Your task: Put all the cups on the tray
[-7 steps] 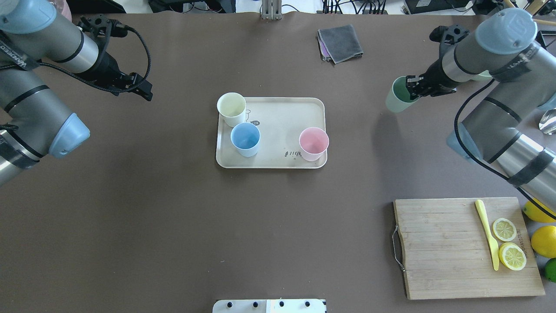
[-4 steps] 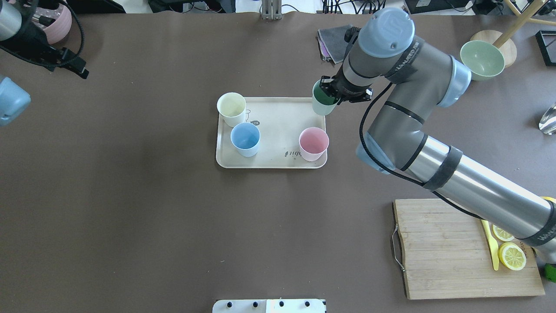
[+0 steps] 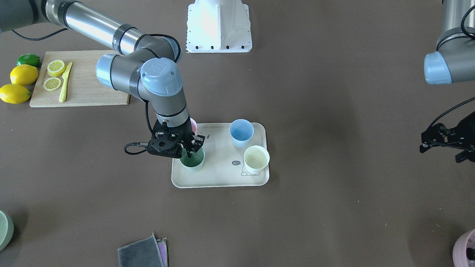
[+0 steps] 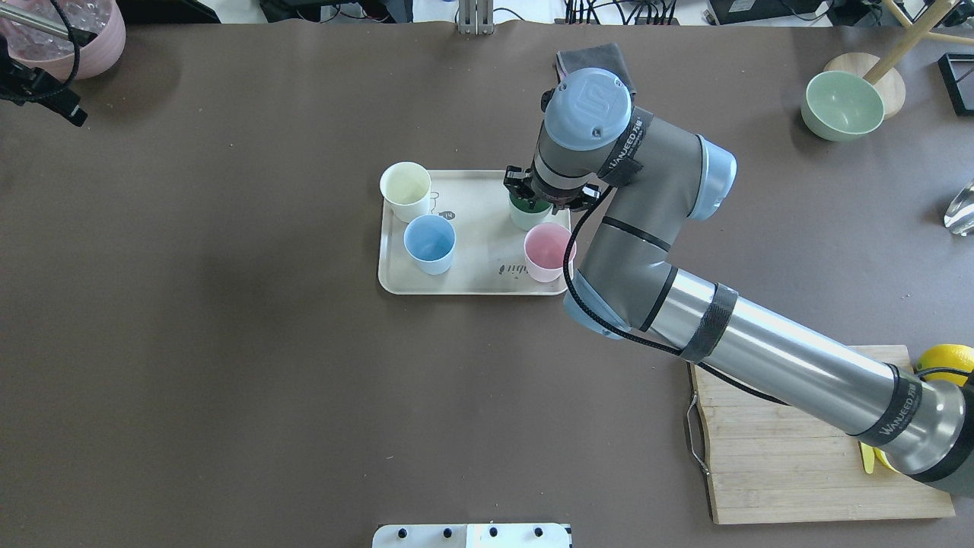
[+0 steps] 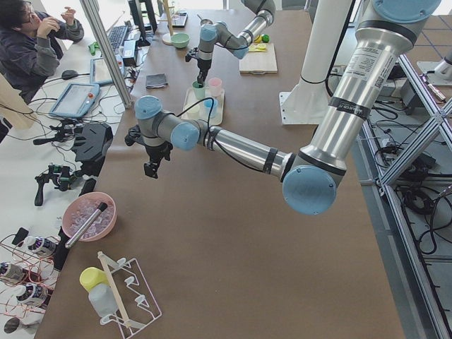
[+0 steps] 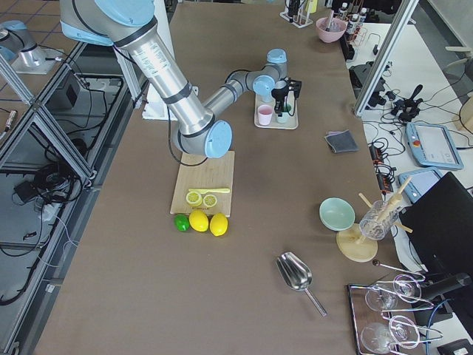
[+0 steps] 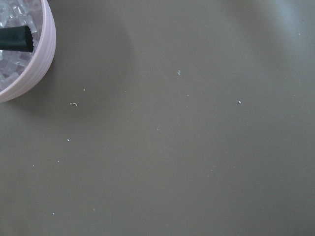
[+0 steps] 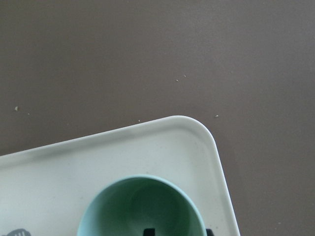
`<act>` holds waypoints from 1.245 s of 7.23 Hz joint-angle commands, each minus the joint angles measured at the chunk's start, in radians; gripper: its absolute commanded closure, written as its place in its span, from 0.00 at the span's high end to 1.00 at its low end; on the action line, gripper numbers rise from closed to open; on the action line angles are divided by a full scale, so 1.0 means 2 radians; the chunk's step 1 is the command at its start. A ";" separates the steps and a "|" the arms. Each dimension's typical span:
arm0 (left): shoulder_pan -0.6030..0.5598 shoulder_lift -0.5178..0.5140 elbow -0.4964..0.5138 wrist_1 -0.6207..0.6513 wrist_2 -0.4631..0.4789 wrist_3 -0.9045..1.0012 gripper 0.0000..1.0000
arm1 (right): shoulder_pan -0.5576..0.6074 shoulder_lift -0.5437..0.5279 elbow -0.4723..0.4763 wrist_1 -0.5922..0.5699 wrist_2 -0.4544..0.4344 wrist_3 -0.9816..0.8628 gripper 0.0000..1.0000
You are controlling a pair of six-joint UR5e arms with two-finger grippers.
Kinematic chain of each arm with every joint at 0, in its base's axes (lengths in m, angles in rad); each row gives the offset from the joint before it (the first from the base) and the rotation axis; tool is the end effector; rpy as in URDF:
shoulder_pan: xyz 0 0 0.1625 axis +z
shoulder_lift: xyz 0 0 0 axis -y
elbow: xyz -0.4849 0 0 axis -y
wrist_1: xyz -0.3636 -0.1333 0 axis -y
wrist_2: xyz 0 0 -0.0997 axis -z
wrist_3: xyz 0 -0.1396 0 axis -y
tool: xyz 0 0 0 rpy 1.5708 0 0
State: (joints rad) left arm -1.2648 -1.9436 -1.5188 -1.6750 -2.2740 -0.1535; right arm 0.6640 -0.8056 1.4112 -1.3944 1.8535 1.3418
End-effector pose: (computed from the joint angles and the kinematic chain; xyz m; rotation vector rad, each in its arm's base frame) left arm 0.1567 -0.6389 0.5553 0.2395 0.7691 0.2936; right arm -0.5719 -0.5673 0.3301 0.0939 -0.8191 0.2997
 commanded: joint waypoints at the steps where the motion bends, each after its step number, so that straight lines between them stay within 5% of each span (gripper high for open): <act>1: 0.000 0.002 -0.001 -0.002 0.000 -0.001 0.98 | 0.009 0.000 0.005 0.000 0.003 -0.013 1.00; 6: 0.000 0.003 -0.001 -0.003 -0.021 -0.002 0.98 | 0.054 -0.014 0.029 -0.006 0.049 -0.047 1.00; 9: -0.005 0.009 -0.014 0.001 -0.021 -0.001 0.98 | 0.109 -0.102 0.083 -0.006 0.082 -0.150 1.00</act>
State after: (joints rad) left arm -1.2686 -1.9280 -1.5327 -1.6788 -2.3168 -0.1563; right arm 0.8275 -0.9257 1.5266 -1.4067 1.9870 1.1435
